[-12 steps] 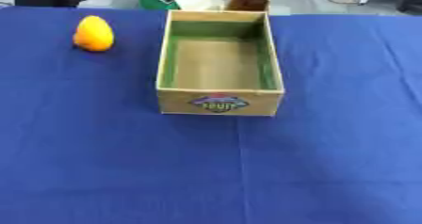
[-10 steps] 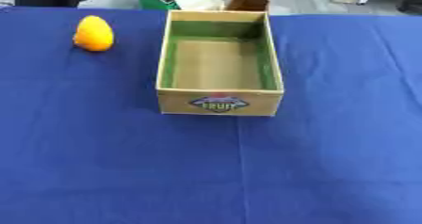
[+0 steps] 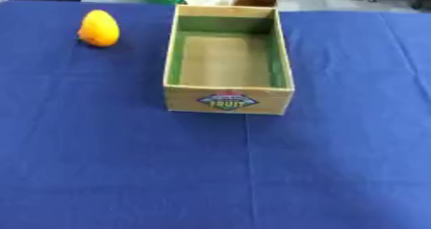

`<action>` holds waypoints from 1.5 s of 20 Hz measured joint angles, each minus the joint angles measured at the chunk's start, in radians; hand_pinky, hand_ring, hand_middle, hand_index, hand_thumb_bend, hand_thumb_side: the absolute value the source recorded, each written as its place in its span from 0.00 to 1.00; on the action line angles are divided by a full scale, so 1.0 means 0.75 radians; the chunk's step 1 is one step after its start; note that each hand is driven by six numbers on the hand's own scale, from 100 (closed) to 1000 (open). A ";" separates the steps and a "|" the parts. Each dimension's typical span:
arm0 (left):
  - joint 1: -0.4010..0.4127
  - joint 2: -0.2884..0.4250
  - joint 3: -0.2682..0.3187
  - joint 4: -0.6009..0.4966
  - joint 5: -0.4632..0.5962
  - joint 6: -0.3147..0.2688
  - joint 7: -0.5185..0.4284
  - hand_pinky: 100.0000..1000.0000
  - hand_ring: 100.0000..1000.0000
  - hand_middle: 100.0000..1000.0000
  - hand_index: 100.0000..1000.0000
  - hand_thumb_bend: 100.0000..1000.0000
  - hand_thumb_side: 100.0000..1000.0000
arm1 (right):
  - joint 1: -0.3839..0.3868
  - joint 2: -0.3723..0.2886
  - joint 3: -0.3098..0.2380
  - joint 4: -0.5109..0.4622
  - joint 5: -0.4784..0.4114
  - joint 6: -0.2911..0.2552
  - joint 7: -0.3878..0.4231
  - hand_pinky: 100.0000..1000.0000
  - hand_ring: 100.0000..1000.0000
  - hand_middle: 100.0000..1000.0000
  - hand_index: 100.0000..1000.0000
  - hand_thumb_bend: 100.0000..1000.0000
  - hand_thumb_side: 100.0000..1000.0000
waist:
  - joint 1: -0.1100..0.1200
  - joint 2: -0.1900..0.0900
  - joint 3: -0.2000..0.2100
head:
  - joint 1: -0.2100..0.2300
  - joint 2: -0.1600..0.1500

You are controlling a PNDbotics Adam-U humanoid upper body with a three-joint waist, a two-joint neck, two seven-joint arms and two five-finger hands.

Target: Pick up objects on the table and place them in the box.

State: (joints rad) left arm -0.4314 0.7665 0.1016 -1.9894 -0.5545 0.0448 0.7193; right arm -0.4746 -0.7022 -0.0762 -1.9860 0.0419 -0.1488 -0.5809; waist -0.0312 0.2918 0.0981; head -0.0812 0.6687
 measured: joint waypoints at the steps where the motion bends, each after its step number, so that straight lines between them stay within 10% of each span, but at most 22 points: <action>1: 0.000 0.000 0.000 0.000 0.001 0.003 -0.002 0.63 0.65 0.65 0.71 0.00 0.73 | 0.000 0.000 0.001 0.000 0.000 0.000 0.001 0.77 0.80 0.78 0.84 0.00 1.00 | 0.000 0.001 0.000 | 0.000 0.000; 6: -0.066 0.013 -0.003 0.030 -0.001 0.045 -0.064 0.64 0.65 0.65 0.72 0.00 0.62 | 0.001 -0.008 0.004 0.000 -0.005 -0.003 0.010 0.77 0.80 0.78 0.84 0.00 1.00 | 0.000 0.002 0.004 | -0.006 -0.002; 12: -0.247 0.099 -0.039 0.256 -0.073 0.093 -0.307 0.65 0.65 0.65 0.72 0.02 0.76 | 0.001 -0.021 0.012 0.000 -0.011 -0.006 0.019 0.77 0.80 0.78 0.84 0.00 1.00 | 0.006 0.001 -0.002 | -0.020 -0.001; 17: -0.455 0.118 -0.084 0.584 -0.120 0.100 -0.493 0.70 0.71 0.68 0.72 0.24 0.68 | -0.002 -0.022 0.021 0.000 -0.013 -0.007 0.032 0.77 0.80 0.78 0.84 0.00 1.00 | 0.006 0.002 -0.017 | -0.023 -0.005; 30: -0.894 -0.062 -0.163 1.528 -0.642 -0.197 -1.029 0.76 0.75 0.69 0.81 0.61 1.00 | -0.050 -0.021 0.038 0.000 -0.029 0.009 0.070 0.77 0.78 0.75 0.82 0.00 1.00 | -0.013 0.014 -0.025 | 0.035 -0.050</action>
State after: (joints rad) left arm -1.1021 0.7204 -0.0209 -0.8436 -1.0357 -0.1026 -0.0527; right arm -0.5118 -0.7181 -0.0480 -1.9860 0.0198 -0.1422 -0.5286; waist -0.0406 0.3027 0.0793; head -0.0553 0.6315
